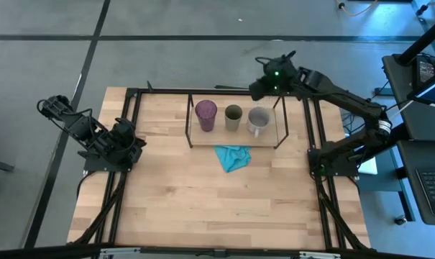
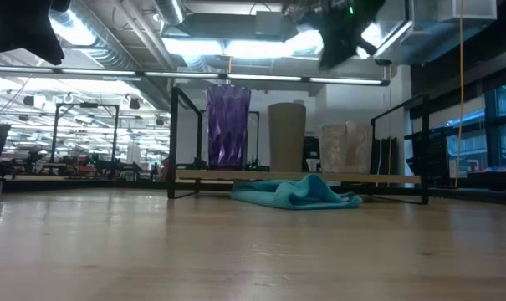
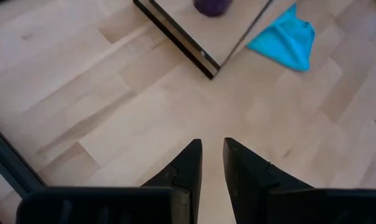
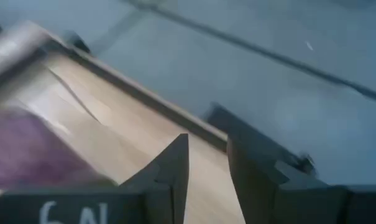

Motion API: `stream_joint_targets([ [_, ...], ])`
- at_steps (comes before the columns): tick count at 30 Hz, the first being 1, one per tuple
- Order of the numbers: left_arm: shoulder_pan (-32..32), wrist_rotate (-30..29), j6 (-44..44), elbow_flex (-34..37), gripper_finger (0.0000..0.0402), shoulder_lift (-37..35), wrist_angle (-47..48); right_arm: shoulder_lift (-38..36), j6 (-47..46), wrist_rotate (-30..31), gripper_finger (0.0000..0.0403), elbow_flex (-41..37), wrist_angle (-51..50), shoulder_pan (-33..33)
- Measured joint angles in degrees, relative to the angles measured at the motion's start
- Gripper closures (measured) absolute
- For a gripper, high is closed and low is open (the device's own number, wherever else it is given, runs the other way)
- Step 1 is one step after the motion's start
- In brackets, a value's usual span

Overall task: Stack small to large cups/mugs on shelf
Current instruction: Return to Home Position

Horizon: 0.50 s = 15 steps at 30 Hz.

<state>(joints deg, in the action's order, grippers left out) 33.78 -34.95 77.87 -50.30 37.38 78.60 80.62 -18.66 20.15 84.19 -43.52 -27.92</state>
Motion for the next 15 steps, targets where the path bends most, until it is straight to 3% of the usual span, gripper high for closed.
stream_joint_targets([
  [5,0.0,-2.9,0.0,0.0,0.0342,0.0,0.2,0.0,-3.8,-0.7,0.0291,9.0,2.8,3.8],
  [8,0.0,-2.4,-0.3,0.0,0.0342,0.0,0.1,0.0,-4.7,-4.7,0.0291,14.3,2.1,5.5],
  [12,0.0,0.5,1.0,0.0,0.0342,0.0,-1.0,0.0,-6.3,-14.1,0.0291,20.1,1.9,7.0],
  [15,0.0,-3.1,0.2,0.0,0.0342,0.0,-9.1,0.0,0.0,-23.5,0.0291,23.2,4.9,10.1],
])
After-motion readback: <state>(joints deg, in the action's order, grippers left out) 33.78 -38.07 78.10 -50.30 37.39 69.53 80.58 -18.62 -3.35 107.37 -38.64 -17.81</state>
